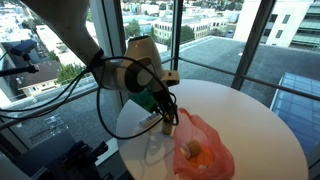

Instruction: Remove the brown bottle from the plastic

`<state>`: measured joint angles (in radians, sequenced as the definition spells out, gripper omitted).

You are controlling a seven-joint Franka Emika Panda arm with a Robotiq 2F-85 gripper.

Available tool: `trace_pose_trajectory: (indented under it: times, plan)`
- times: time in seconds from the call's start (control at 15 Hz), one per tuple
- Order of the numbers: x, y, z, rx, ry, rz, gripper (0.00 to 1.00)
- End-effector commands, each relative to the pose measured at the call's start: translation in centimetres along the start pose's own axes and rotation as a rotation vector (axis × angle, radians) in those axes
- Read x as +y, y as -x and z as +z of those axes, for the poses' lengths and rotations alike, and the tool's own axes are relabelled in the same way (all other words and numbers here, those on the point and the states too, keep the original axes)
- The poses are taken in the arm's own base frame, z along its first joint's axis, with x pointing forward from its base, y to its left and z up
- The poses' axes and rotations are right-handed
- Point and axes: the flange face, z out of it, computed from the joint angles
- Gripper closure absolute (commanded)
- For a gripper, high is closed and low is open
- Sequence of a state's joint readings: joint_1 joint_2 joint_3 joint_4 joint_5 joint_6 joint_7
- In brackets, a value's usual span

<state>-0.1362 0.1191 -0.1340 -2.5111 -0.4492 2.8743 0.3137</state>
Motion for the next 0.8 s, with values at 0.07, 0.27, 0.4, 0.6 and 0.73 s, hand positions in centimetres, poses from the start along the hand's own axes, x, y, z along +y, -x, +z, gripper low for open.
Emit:
trace_pose_trajectory:
  times: [0.07, 0.27, 0.4, 0.6, 0.73]
  plan:
    - [0.1, -0.5, 1.6, 0.029, 0.023, -0.021, 0.8]
    - [0.4, -0.3, 1.3, 0.034, 0.025, -0.016, 0.28]
    - [0.7, -0.1, 0.8, 0.028, 0.019, -0.009, 0.14]
    - [1.6, 0.5, -0.7, 0.009, -0.025, 0.035, 0.0]
    - [2.3, 0.6, -2.0, -0.012, -0.063, 0.075, 0.0]
